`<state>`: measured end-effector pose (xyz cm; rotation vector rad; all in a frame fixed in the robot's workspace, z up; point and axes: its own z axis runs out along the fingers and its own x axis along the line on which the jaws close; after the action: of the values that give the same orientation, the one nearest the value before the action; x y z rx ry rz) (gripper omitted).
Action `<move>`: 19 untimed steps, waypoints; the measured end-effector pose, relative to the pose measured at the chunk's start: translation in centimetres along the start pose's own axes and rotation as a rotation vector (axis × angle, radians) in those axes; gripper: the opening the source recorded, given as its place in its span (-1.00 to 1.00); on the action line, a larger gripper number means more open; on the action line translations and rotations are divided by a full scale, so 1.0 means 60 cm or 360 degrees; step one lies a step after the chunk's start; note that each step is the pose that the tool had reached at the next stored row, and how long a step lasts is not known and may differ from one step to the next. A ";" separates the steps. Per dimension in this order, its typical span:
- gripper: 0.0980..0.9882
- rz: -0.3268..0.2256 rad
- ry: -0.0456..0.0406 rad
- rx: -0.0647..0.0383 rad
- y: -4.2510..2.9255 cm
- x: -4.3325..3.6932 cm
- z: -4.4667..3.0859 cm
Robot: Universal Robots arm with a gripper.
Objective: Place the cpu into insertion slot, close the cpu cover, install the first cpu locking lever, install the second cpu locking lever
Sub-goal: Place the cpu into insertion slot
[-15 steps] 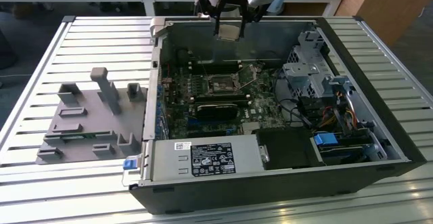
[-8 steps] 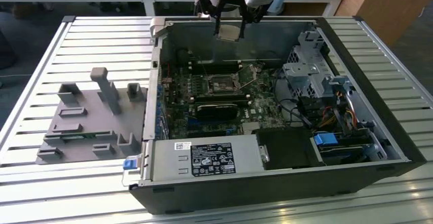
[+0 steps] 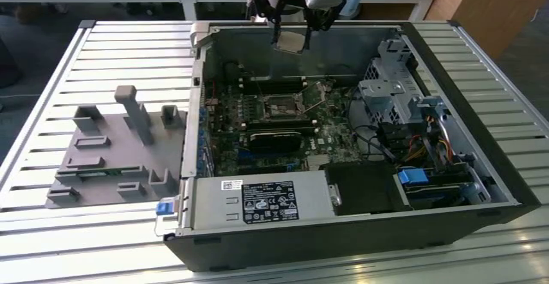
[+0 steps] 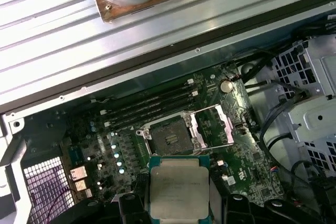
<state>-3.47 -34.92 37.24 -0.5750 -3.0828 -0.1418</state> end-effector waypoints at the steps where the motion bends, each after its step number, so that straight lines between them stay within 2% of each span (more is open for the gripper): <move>1: 0.00 0.0019 -0.0002 0.0000 0.000 0.000 0.000; 19: 0.00 0.0364 -0.0033 -0.0005 0.000 0.000 0.003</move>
<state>-3.47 -34.90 37.07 -0.9276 -3.0068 -0.1395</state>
